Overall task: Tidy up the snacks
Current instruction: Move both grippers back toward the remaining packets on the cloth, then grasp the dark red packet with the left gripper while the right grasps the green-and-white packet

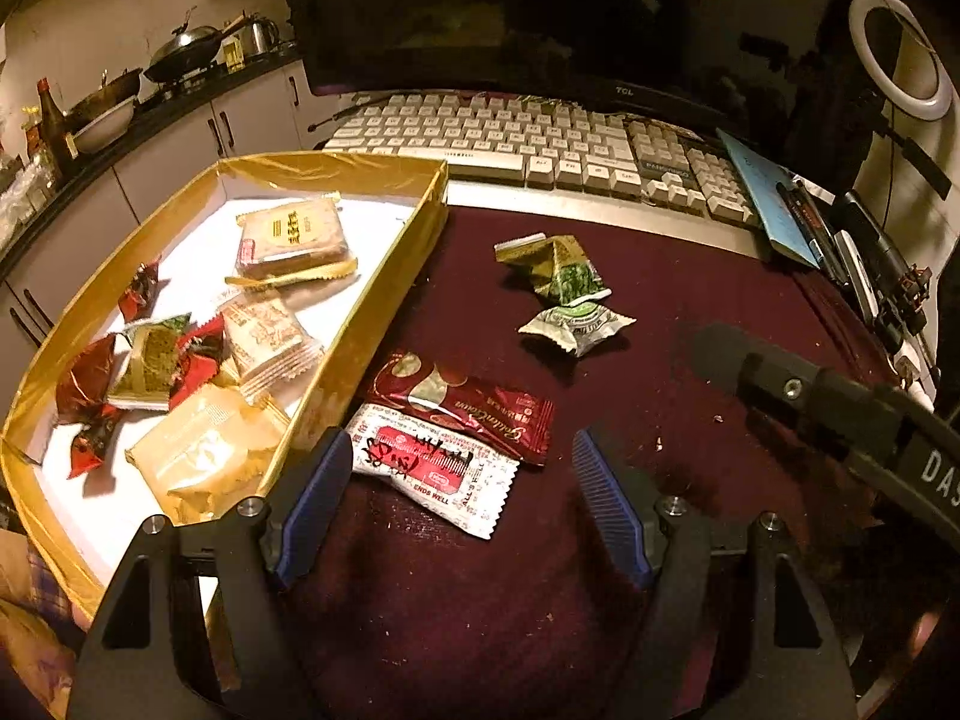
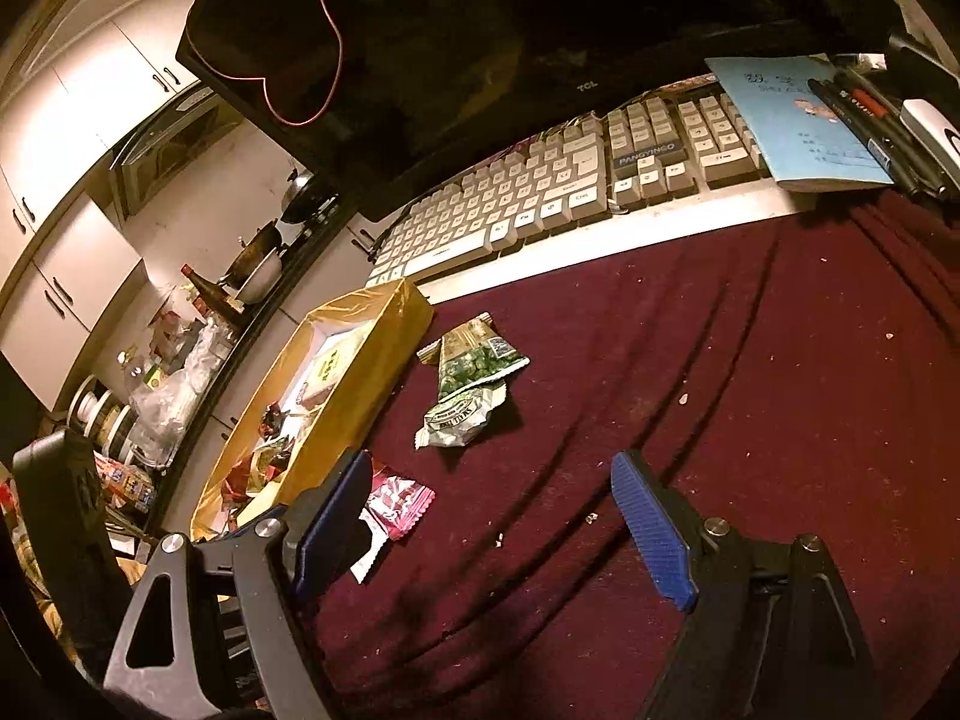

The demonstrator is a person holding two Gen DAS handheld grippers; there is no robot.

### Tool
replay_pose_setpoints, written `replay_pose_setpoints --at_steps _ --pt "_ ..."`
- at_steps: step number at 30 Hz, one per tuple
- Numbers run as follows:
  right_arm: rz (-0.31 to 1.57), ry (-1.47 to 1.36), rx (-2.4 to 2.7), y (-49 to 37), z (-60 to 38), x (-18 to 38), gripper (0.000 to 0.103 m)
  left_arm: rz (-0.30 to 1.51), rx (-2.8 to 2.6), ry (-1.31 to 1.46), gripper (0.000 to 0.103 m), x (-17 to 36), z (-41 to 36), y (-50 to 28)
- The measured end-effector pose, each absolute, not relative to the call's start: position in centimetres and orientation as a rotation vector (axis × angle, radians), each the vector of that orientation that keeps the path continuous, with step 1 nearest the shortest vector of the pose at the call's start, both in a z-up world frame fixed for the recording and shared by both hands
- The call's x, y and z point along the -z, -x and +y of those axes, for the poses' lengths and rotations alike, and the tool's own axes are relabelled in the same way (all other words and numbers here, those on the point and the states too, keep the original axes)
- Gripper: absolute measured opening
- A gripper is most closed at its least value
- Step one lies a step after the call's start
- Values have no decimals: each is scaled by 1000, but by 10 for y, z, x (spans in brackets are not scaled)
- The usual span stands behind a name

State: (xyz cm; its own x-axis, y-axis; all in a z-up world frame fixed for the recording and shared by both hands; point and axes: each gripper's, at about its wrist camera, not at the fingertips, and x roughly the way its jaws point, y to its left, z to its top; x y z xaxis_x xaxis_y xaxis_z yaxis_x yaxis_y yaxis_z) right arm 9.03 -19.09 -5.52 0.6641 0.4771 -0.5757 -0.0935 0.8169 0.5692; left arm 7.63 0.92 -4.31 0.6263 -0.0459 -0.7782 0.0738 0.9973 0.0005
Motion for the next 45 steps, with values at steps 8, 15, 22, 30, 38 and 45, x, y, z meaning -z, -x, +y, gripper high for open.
replay_pose_setpoints --at_steps 8,15,22,30,38,45 --pt "785 -547 -345 -92 -193 56 84 923 72 -49 76 52 4 -101" --pt "776 -566 -353 -91 -196 57 84 955 17 -140 69 63 -19 -133" --pt "759 -558 -334 -87 -198 55 85 867 68 -132 33 60 -10 -105" --pt "837 -519 -341 -102 -186 56 86 857 164 91 30 42 30 -83" --pt "957 -486 -345 -156 -154 54 69 837 153 134 45 31 50 -61" --pt "976 -390 -277 -168 -126 60 55 832 142 153 46 30 61 -57"
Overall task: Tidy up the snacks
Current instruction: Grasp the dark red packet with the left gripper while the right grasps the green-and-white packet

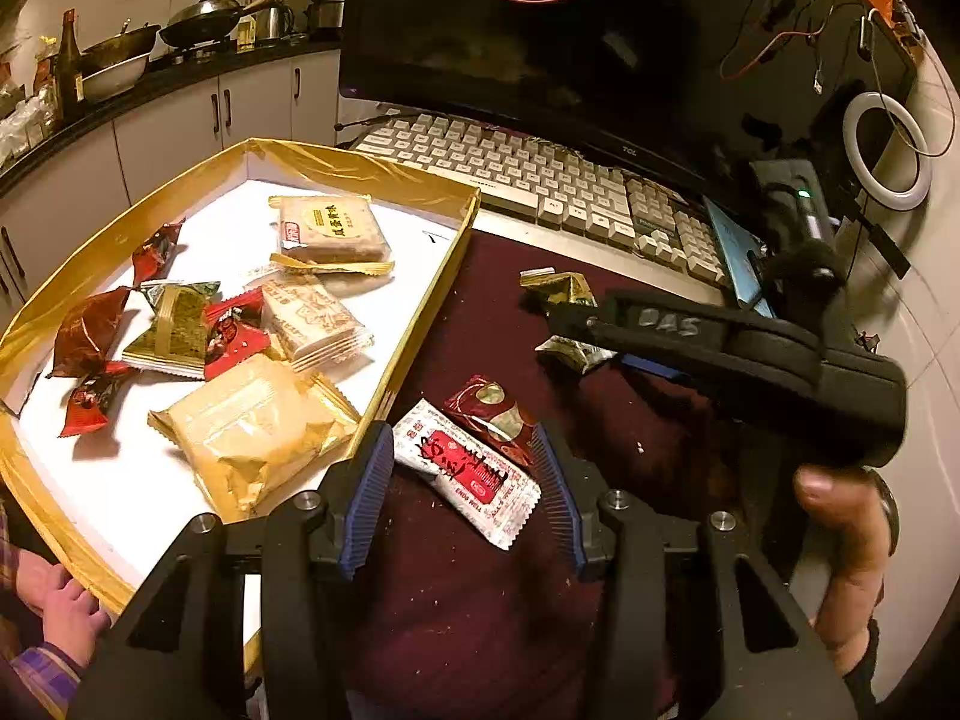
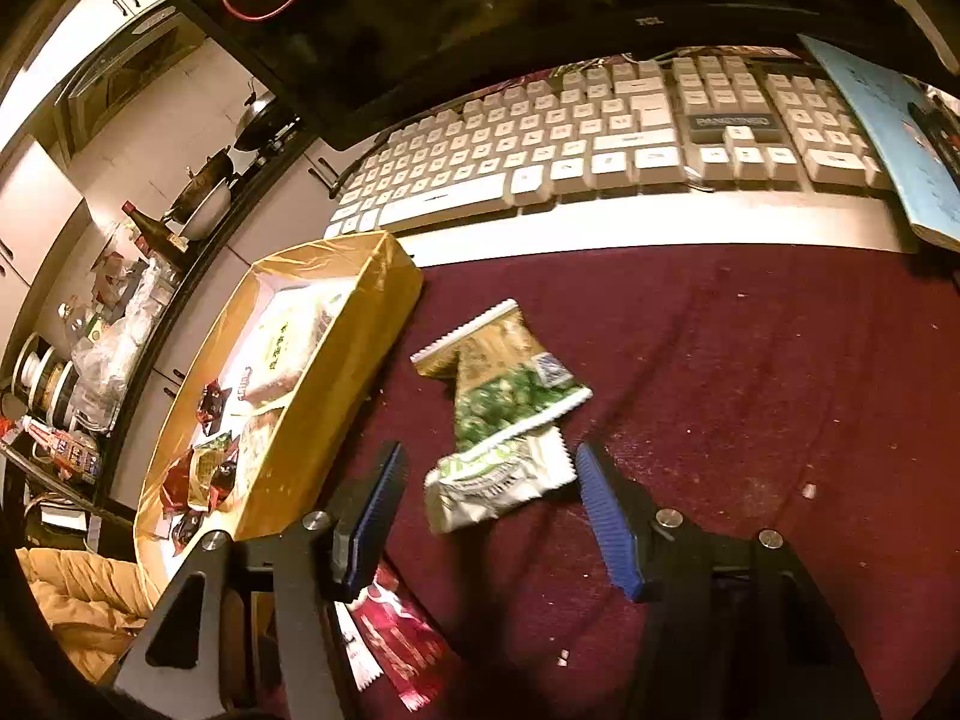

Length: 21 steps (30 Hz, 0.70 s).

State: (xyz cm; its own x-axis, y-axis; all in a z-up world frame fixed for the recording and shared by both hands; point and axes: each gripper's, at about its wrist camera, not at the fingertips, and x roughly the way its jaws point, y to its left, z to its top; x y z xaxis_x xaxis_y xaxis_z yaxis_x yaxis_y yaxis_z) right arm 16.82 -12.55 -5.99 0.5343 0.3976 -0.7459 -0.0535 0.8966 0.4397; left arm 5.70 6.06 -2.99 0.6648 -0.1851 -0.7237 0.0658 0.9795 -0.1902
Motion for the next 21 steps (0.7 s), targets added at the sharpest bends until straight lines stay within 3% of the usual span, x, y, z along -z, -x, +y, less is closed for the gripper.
replay_pose_setpoints --at_steps 1,3,4,14,21 --pt "975 -360 -256 -169 -120 60 45 830 138 155 48 30 61 -56" --pt "966 -322 -235 -168 -114 60 41 832 142 160 49 30 61 -56" --pt "960 -314 -233 -166 -114 59 31 832 141 155 51 30 60 -55" --pt "803 -370 -299 -102 -172 46 30 872 212 65 53 44 21 -70" --pt "774 -449 -294 -102 -193 49 30 963 210 77 52 62 -1 -103"
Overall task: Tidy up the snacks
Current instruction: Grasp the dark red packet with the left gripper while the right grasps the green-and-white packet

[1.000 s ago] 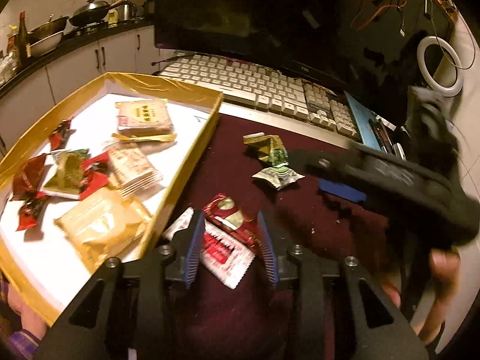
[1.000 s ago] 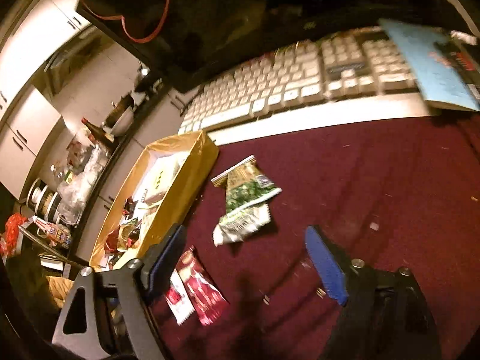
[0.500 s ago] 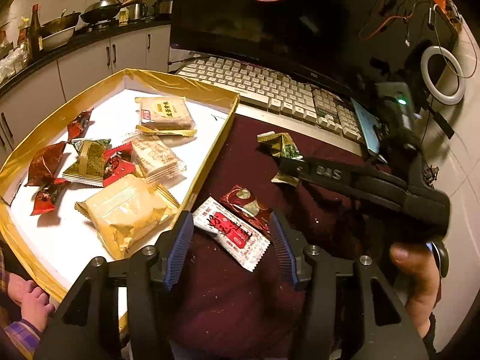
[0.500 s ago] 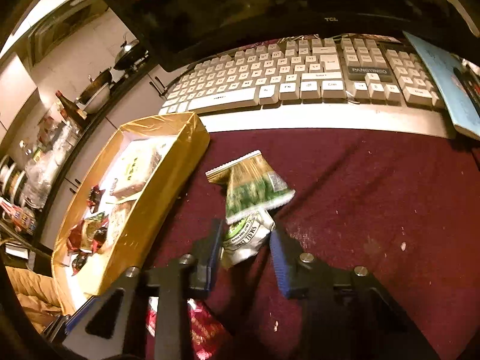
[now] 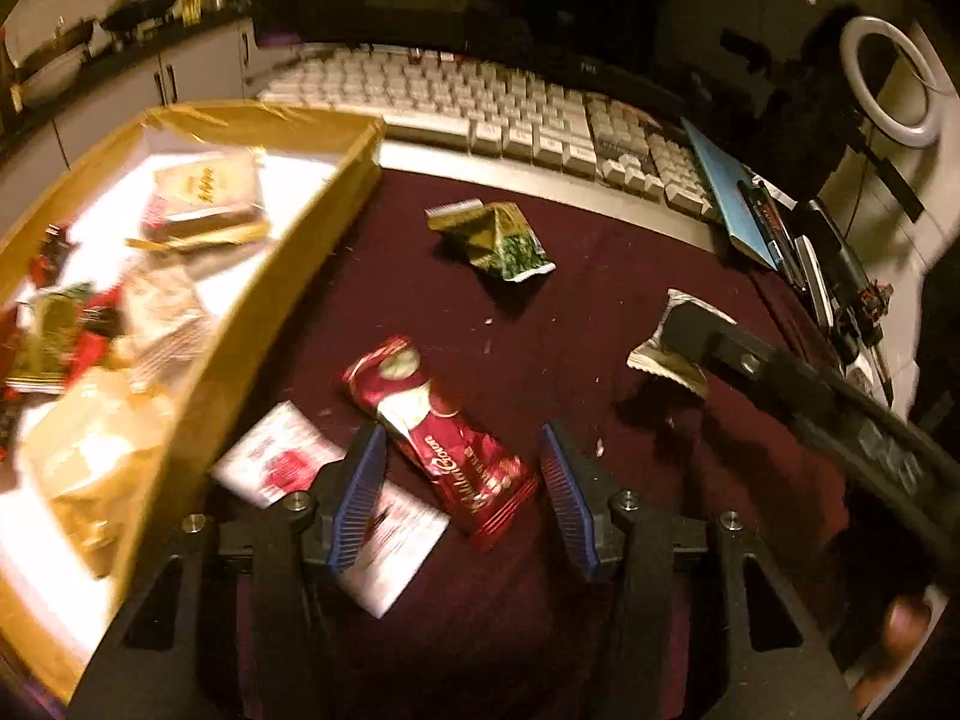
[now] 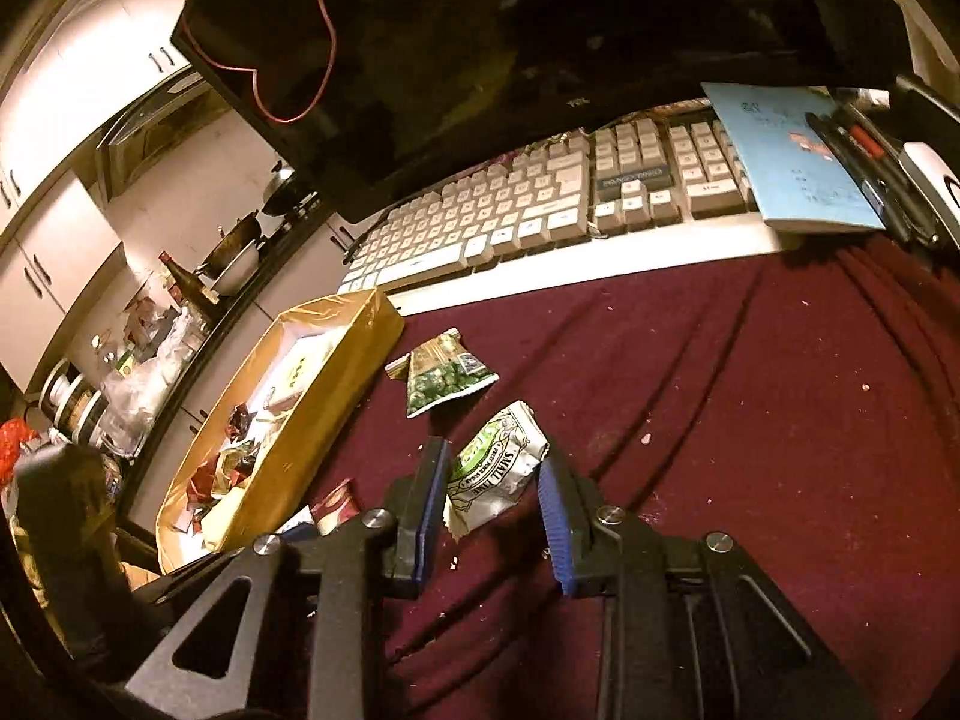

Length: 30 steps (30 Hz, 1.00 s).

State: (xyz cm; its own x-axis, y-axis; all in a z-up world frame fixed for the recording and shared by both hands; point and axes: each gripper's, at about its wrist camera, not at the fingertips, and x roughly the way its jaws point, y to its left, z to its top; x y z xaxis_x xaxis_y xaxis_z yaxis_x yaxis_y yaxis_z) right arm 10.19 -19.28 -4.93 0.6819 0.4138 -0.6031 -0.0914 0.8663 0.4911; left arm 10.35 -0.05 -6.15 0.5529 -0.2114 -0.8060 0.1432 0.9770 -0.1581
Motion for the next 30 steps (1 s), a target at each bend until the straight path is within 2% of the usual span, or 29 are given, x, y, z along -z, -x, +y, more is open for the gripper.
replay_pose_setpoints --at_steps 3,5,8,19,30 --pt "737 -434 -306 -95 -193 45 30 952 187 28 48 63 -11 -113" --pt "714 -439 -305 -92 -196 43 31 935 161 -35 32 64 -19 -113" --pt "713 -457 -311 -92 -201 44 31 909 144 -106 24 66 -27 -106" --pt "694 -413 -369 -88 -191 40 30 844 176 -7 22 58 -5 -88" --pt "662 -126 -289 -75 -145 30 30 714 117 117 22 9 45 -46"
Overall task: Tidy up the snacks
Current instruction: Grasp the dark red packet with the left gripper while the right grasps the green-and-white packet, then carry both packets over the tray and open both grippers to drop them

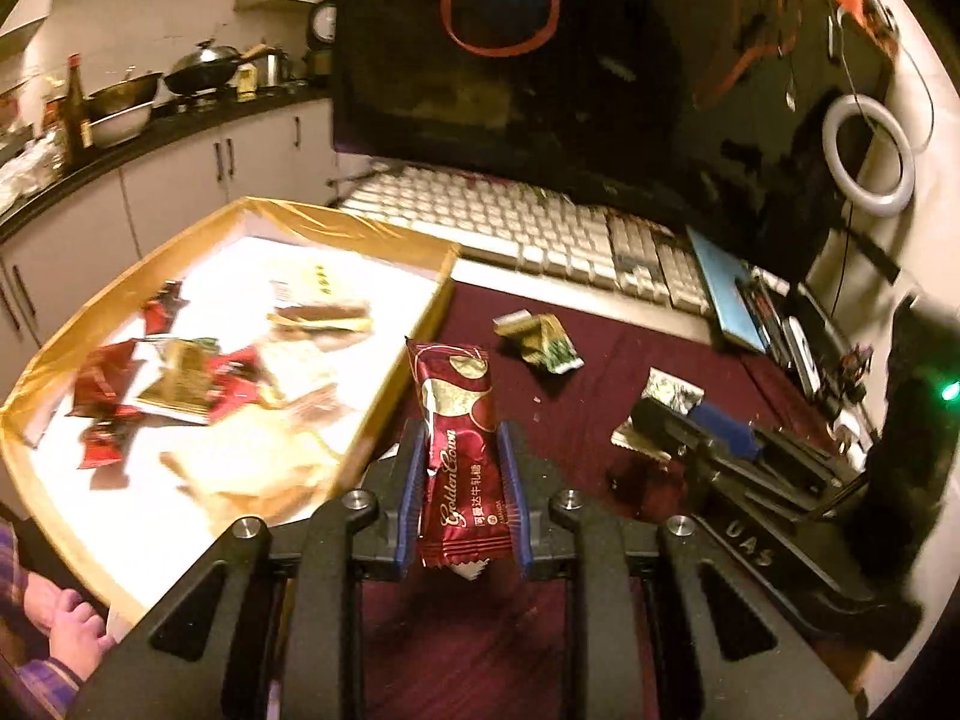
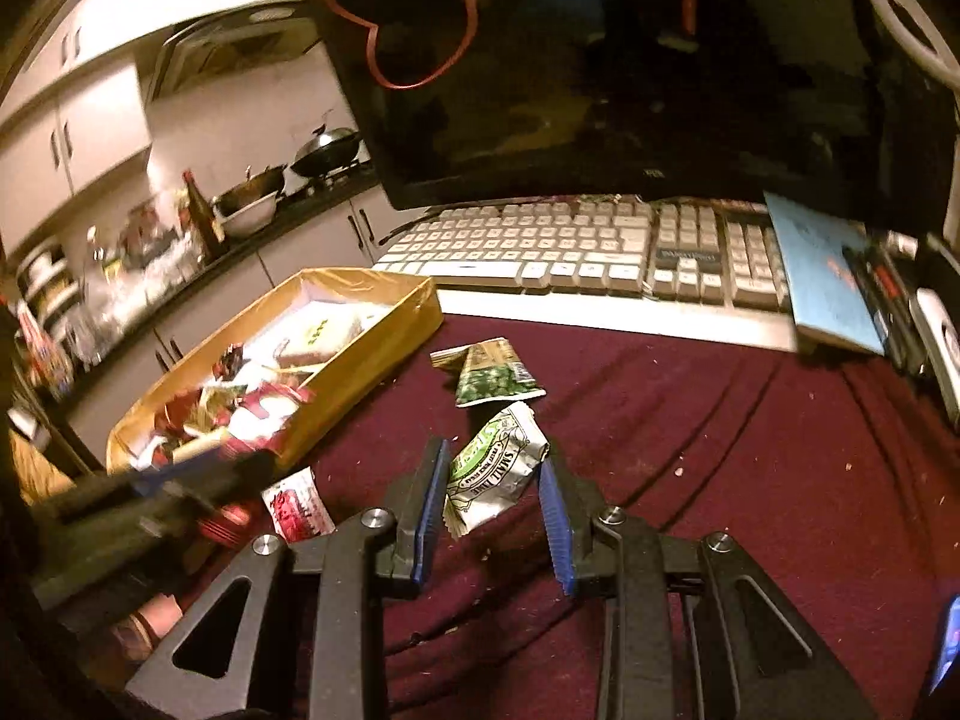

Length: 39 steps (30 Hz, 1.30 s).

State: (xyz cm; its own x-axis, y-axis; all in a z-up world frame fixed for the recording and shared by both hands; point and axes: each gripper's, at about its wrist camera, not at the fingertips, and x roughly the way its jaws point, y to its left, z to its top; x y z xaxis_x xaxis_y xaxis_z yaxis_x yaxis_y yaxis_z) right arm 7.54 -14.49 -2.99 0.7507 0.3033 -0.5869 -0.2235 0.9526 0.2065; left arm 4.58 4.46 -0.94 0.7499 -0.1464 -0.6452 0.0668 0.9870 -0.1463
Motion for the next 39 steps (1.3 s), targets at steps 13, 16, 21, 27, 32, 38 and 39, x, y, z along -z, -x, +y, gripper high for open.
replay_pose_setpoints --at_steps 13,16,21,27,32,38,39 --pt "689 -205 -499 -70 -110 9 30 681 -65 236 22 -5 147 -22" --pt "696 -203 -553 -69 -89 5 30 701 -85 258 22 2 164 -22" --pt "720 -203 -649 -77 -57 1 30 735 -116 251 22 15 178 -26" --pt "761 -168 -677 -101 -24 -1 30 778 -132 261 22 28 193 -36" --pt "808 -146 -640 -129 -5 10 30 810 -114 246 22 36 193 -41" --pt "847 -146 -576 -157 2 20 30 839 -107 201 22 41 184 -49" --pt "856 -152 -564 -164 2 22 30 841 -112 194 22 43 182 -50"
